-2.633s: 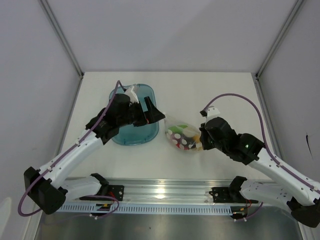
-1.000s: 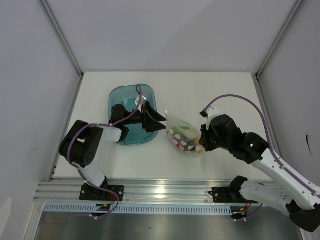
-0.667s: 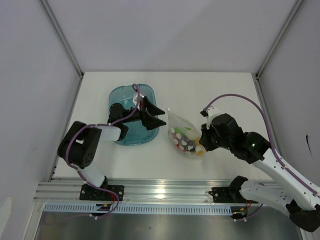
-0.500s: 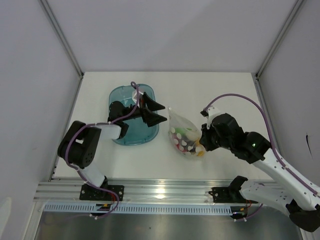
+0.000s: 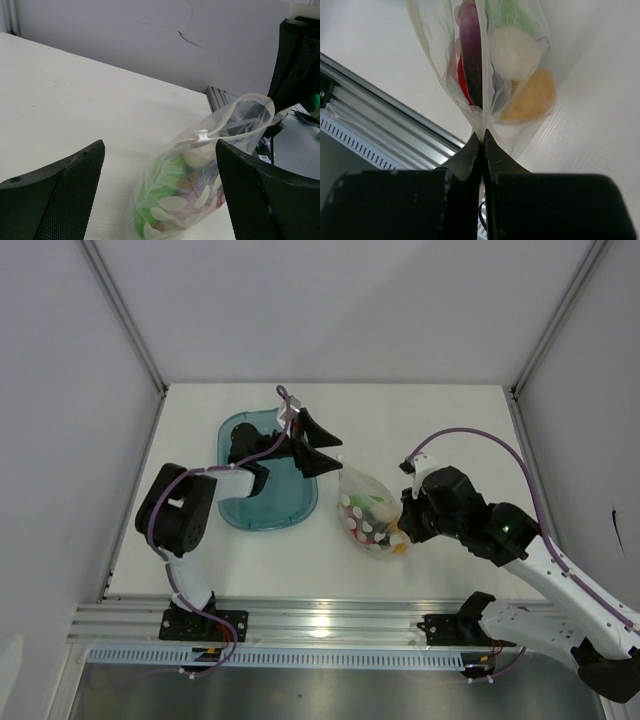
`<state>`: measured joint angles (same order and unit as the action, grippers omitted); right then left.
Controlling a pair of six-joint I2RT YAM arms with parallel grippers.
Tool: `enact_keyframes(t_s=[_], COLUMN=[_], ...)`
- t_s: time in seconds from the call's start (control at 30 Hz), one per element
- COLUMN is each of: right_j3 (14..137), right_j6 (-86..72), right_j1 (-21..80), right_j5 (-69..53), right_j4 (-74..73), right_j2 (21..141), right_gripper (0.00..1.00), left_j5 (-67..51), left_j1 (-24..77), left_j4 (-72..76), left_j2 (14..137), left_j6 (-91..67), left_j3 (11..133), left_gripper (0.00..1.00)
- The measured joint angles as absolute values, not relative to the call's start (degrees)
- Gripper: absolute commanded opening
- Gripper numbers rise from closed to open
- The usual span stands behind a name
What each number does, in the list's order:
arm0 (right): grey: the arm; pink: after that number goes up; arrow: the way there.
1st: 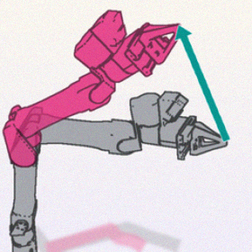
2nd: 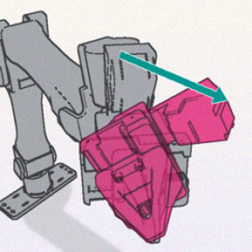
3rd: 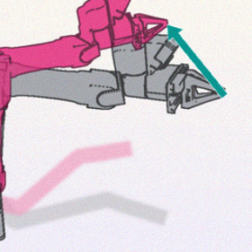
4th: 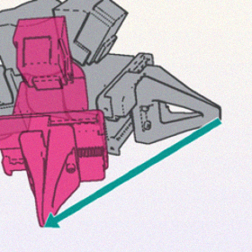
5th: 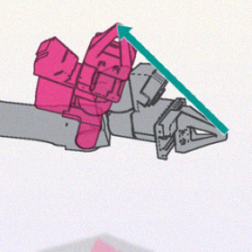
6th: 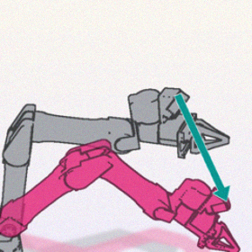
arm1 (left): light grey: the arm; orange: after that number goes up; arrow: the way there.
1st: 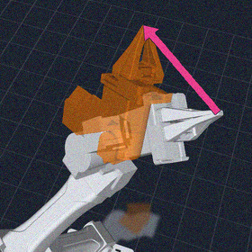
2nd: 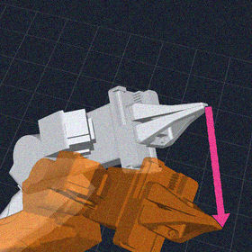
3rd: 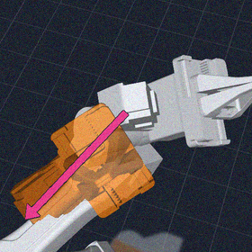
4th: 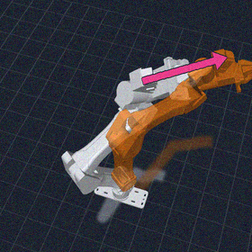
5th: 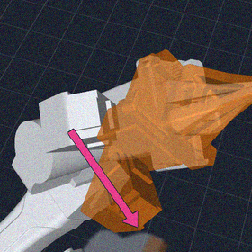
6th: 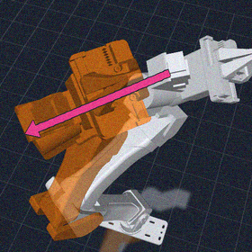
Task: Place the food in the zip-top bag and seal the zipper
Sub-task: Adjust the zipper food storage bag at the center of the board, then zip the zipper food storage bag at the center of the board.
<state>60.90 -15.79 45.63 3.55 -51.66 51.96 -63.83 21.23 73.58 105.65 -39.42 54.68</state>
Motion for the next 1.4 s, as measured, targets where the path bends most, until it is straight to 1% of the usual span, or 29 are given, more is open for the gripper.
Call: enact_keyframes(t_s=[0.23, 0.4, 0.5, 0.53, 0.6, 0.63, 0.73, 0.87, 0.9, 0.97, 1.03, 1.07, 1.1, 1.17, 1.2, 1.27, 1.3, 1.33, 1.37, 1.4], right_j3=[60.9, 60.9, 60.9, 60.9, 60.9, 60.9, 60.9, 60.9, 60.9, 60.9, 61.0, 61.1, 61.3, 61.7, 62.0, 63.1, 63.8, 64.8, 66.2, 67.7], right_j6=[-15.8, -15.8, -15.7, -15.7, -15.8, -15.8, -15.8, -15.7, -15.8, -15.8, -15.8, -15.8, -15.7, -15.7, -15.6, -15.0, -14.7, -14.2, -13.5, -12.9], right_j1=[45.6, 45.6, 45.6, 45.6, 45.6, 45.5, 45.4, 45.0, 44.8, 44.2, 43.4, 43.0, 42.5, 41.5, 40.9, 39.7, 39.2, 38.9, 38.6, 38.5], right_j5=[3.6, 3.5, 3.5, 3.6, 3.6, 3.6, 3.6, 3.8, 3.8, 4.0, 4.2, 4.3, 4.3, 4.4, 4.5, 4.6, 4.7, 4.9, 5.1, 5.2], right_j4=[-51.7, -51.6, -51.6, -51.6, -51.6, -51.6, -51.6, -51.6, -51.6, -51.7, -51.7, -51.7, -51.8, -51.8, -52.0, -52.3, -52.5, -52.9, -53.4, -53.7], right_j2=[52.0, 52.3, 52.4, 52.4, 52.4, 52.4, 52.4, 52.4, 52.4, 52.5, 52.9, 53.2, 53.6, 54.3, 54.8, 56.0, 56.8, 57.6, 58.6, 59.7], right_gripper=[0.00, 0.00, 0.00, 0.00, 0.00, 0.00, 0.00, 0.00, 0.00, 0.00, 0.00, 0.00, 0.04, 0.20, 0.24, 0.38, 0.47, 0.60, 0.65, 0.76], left_j5=[-67.8, -69.4, -70.0, -70.4, -70.7, -70.8, -70.7, -70.3, -70.1, -69.1, -68.7, -68.3, -67.7, -66.8, -66.3, -65.1, -64.4, -63.8, -62.7, -61.8], left_j1=[21.9, 22.9, 23.9, 24.3, 24.7, 24.9, 25.0, 24.9, 24.9, 24.9, 24.9, 25.0, 25.0, 25.0, 25.1, 25.2, 25.4, 25.6, 26.0, 26.6], left_j4=[73.6, 73.6, 73.6, 73.6, 73.7, 73.9, 74.2, 74.0, 74.0, 74.0, 74.0, 74.0, 74.0, 74.1, 74.0, 74.0, 74.0, 74.0, 73.9, 73.7], left_j2=[106.5, 106.5, 106.5, 106.5, 106.5, 106.5, 106.2, 104.9, 104.4, 103.2, 101.8, 101.1, 100.4, 99.2, 98.5, 97.4, 96.8, 96.1, 95.2, 93.9], left_j6=[-40.6, -40.8, -41.3, -41.6, -41.7, -41.7, -41.5, -41.4, -41.1, -40.7, -40.2, -40.1, -40.0, -39.9, -39.9, -39.9, -40.0, -40.0, -39.9, -39.7], left_j3=[54.9, 54.9, 54.9, 54.9, 54.8, 54.5, 52.3, 47.9, 46.7, 44.3, 42.1, 41.1, 40.2, 39.0, 38.4, 37.5, 37.1, 36.6, 35.9, 35.2], left_gripper=[0.90, 0.82, 0.69, 0.57, 0.48, 0.42, 0.35, 0.28, 0.24, 0.08, 0.01, 0.01, 0.01, 0.01, 0.01, 0.01, 0.01, 0.01, 0.01, 0.01])
